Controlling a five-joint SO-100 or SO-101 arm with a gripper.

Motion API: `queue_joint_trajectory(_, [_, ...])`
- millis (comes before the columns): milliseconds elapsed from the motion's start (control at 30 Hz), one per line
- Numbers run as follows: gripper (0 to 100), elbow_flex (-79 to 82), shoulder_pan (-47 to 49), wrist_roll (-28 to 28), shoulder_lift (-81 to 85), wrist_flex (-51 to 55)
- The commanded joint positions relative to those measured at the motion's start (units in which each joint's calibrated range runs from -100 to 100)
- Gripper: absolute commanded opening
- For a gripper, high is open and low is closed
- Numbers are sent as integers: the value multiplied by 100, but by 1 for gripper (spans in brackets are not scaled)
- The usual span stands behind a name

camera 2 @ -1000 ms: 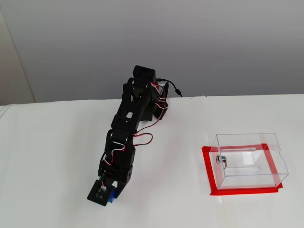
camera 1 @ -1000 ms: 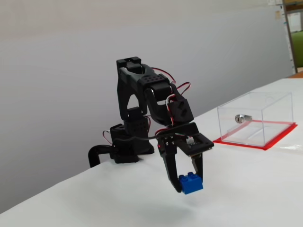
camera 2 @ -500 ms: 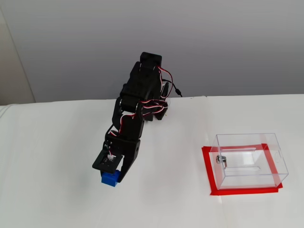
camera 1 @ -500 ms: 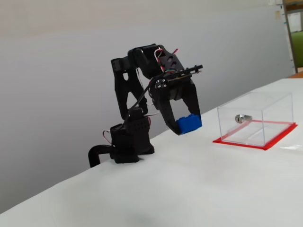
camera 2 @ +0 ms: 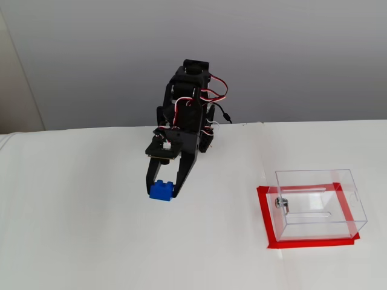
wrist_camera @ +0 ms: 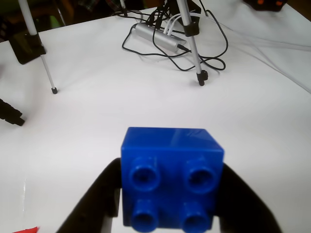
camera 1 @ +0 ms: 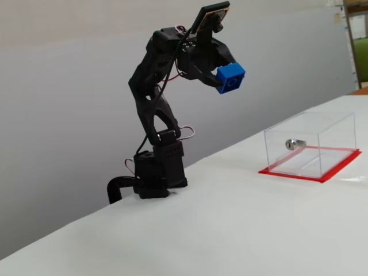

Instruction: Pick the blue lego brick and place it into the transparent box

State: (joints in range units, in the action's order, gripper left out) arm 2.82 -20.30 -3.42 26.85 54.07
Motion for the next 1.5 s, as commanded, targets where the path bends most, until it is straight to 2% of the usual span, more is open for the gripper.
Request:
queue_joint_trajectory(0, [10,-291,207,-8,281,15])
queue_joint_trajectory(300, [9,-328,1021,44,264,372])
queue_joint_trajectory(933, [9,-337,5198,44,-279,276])
queue_joint_trajectory(1233, [9,-328,6773,44,-805,-377])
queue_joint_trajectory(1467, [9,-337,7431,3,-1289,-873])
